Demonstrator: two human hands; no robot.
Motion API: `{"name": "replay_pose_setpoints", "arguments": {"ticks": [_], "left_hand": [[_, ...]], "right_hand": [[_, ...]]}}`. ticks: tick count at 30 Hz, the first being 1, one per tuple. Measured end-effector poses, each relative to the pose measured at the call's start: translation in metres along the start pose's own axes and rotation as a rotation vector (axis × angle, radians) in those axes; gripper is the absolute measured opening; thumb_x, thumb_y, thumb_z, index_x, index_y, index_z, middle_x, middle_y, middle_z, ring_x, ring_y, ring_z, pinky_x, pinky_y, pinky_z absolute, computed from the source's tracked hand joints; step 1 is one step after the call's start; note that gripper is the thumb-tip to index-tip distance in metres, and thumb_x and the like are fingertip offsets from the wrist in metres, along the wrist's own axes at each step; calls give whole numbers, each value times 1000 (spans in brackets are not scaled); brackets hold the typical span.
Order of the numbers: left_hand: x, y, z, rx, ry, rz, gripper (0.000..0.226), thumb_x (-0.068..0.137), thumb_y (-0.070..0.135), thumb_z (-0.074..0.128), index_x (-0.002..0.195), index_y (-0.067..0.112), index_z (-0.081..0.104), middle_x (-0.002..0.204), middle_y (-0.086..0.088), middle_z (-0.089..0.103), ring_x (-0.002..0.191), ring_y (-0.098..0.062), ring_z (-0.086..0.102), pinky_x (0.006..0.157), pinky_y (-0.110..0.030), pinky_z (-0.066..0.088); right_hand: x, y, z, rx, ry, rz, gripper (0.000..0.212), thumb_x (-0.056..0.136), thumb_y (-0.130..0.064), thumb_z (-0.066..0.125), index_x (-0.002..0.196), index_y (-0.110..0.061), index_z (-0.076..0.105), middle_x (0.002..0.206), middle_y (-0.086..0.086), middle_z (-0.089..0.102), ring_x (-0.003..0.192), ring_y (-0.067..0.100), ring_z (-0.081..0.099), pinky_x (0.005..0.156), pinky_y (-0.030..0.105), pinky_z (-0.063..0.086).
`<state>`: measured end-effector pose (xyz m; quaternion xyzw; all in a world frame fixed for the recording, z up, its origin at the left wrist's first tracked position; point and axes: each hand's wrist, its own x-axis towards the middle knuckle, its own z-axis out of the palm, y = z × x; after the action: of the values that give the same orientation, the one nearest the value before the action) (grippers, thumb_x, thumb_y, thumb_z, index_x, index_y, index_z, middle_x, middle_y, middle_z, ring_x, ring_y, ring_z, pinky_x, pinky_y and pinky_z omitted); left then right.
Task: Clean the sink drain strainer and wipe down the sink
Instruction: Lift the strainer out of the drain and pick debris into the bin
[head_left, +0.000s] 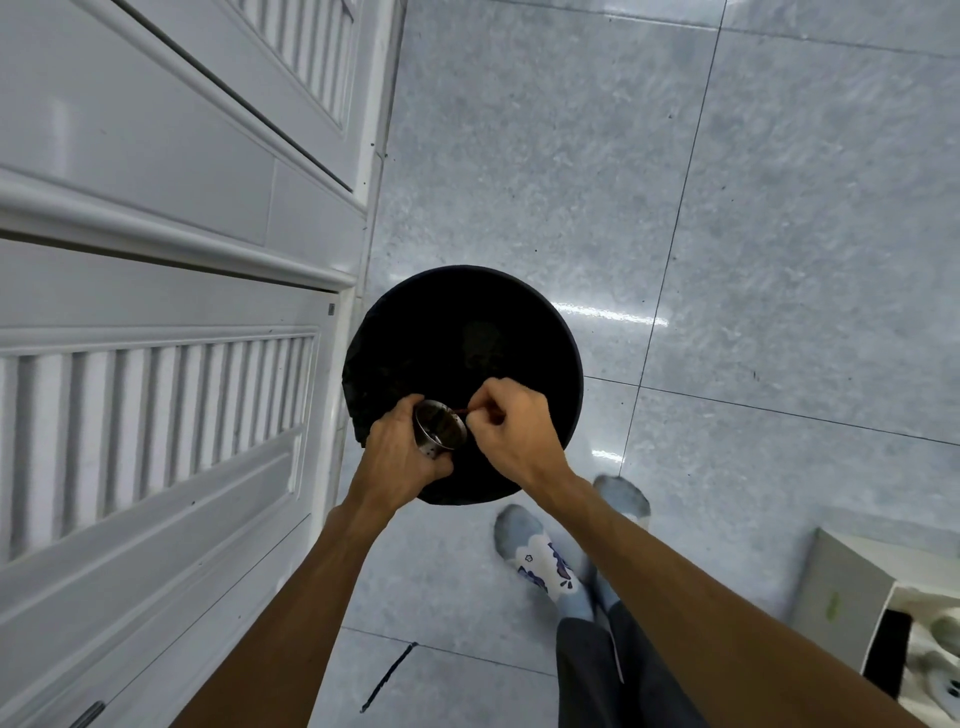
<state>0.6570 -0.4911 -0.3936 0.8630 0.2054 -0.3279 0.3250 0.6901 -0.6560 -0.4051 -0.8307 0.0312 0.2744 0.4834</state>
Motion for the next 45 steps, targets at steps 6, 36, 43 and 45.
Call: {"name": "replay_pose_setpoints", "arguments": {"ticks": [6, 36, 43, 45], "left_hand": [[4, -4, 1, -4, -11, 32, 75, 64, 21, 88, 130, 10, 54, 107, 0, 66, 98, -17, 64, 80, -13, 46], [3, -3, 3, 48, -15, -14, 70, 67, 31, 87, 127, 11, 58, 107, -5, 68, 105, -26, 63, 91, -39, 57], [3, 3, 5, 86, 54, -34, 66, 65, 38, 85, 120, 13, 60, 105, -4, 66, 106, -29, 57, 91, -44, 54], [3, 5, 6, 101, 61, -33, 69, 65, 39, 85, 123, 12, 59, 109, -6, 66, 109, -29, 55, 94, -46, 53]], "right_hand": [[-1, 2, 5, -75, -163, -29, 6, 83, -10, 63, 80, -12, 66, 77, -5, 61, 66, 6, 56, 62, 13, 44], [-4, 0, -1, 87, 47, 108, 13, 84, -6, 62, 79, -17, 67, 73, -8, 65, 66, 4, 61, 62, 9, 46], [7, -2, -5, 174, -147, 167, 18, 86, -11, 65, 77, -25, 69, 73, -13, 69, 74, -4, 64, 65, 6, 46], [10, -3, -7, 215, 19, 195, 18, 85, -12, 65, 75, -26, 67, 71, -14, 67, 74, -3, 64, 65, 6, 47]]}}
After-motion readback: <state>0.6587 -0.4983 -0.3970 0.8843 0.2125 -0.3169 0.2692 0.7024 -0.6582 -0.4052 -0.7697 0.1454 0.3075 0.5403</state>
